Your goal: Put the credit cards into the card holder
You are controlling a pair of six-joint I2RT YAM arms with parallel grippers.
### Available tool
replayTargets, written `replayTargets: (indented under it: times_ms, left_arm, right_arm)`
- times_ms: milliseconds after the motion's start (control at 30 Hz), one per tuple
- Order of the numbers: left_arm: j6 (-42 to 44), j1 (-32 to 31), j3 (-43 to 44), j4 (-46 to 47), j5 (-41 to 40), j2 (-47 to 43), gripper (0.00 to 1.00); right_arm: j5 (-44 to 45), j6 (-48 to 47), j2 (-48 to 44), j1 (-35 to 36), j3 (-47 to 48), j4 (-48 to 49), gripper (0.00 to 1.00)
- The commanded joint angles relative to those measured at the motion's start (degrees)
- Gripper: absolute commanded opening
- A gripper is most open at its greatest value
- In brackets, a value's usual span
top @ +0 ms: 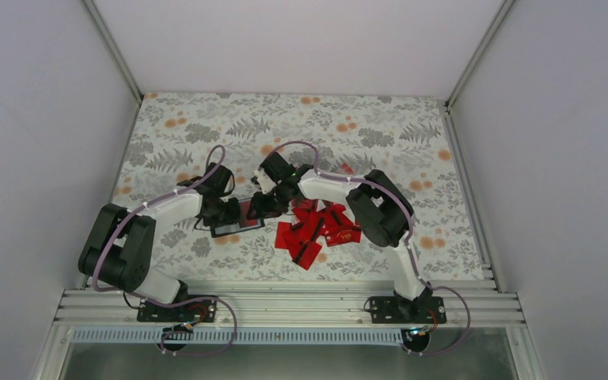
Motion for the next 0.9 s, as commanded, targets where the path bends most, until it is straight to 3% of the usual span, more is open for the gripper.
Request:
replayTargets:
  times_ms: [0,433,867]
  left_arm:
    - [1.1,0.1,0.5,1.3,1.0,1.8,0.19]
    - [1.6,-0.1,0.0,1.9,1.1,3.1,0.18]
    - [1.3,-0.5,-0.6,3.1,3.3,4.0,0.18]
  right_arm:
    - [2.1,-0.4,1.5,-0.2,1.3,-1.7,0.33]
    - [3.4,-2.1,0.7,-0.3,-0.1,-2.5,0.34]
    - [-5.3,-1.9,0.3,-0.6,-1.0,2.8,0.34]
